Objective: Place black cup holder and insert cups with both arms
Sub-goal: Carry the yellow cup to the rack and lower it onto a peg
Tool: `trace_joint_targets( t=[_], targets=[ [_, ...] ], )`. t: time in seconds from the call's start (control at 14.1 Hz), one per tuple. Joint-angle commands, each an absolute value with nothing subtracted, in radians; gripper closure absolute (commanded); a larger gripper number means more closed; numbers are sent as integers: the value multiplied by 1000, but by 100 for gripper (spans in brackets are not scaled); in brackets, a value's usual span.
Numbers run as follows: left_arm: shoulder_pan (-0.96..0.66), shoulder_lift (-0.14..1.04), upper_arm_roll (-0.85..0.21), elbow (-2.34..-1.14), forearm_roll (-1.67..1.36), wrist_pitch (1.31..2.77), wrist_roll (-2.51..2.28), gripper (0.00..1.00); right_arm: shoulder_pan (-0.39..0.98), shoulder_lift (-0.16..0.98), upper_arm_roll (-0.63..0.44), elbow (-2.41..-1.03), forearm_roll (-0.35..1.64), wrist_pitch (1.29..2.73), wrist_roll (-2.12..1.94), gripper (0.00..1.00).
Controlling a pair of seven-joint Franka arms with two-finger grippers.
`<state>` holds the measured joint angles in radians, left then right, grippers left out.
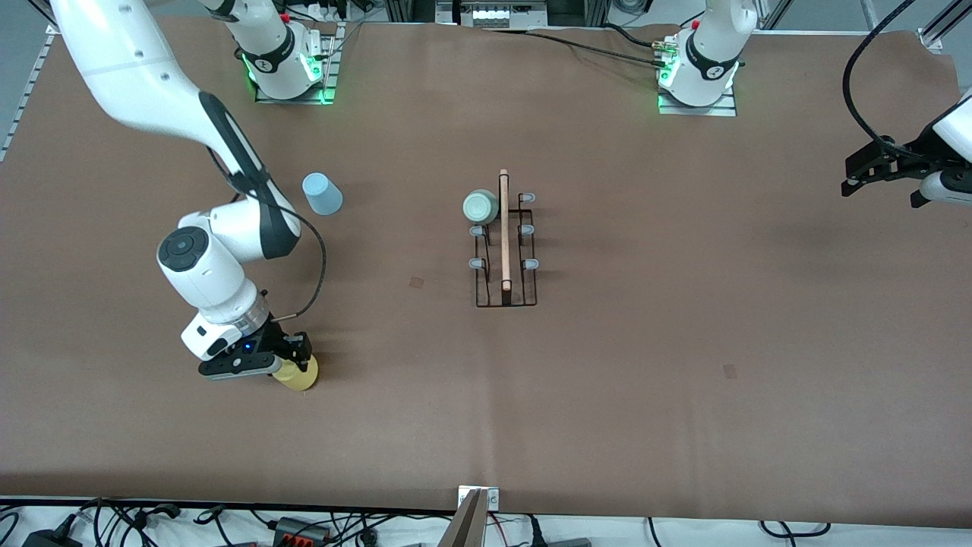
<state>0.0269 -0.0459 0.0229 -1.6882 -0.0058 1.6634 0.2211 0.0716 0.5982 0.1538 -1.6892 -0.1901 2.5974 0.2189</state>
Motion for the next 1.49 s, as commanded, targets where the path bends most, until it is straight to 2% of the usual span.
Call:
trace_joint_targets(
  t=[0.0,0.14,0.42,0.57,0.85,0.99,1.42],
  targets=[
    [31,-29,18,-1654,0,1638,238,0,155,383,161,-1723,-187,2329,383,97],
    [31,-31,18,-1654,0,1638,238,0,190,319,173,-1720,-183,2216,503,97],
    [31,-31,18,-1654,0,1638,238,0,285,296,219,-1655,-129,2192,796,97],
    [31,-31,18,-1654,0,1638,238,0,360,313,219,-1637,-77,2207,928,97],
    [31,-31,18,-1654,0,1638,238,0,494,431,215,-1519,-101,2253,1055,97],
    [31,-29,18,-1654,0,1638,238,0,509,460,213,-1517,-141,2308,1071,97],
    [31,-31,18,-1654,0,1638,238,0,531,500,213,-1519,-152,2315,1071,96]
  ],
)
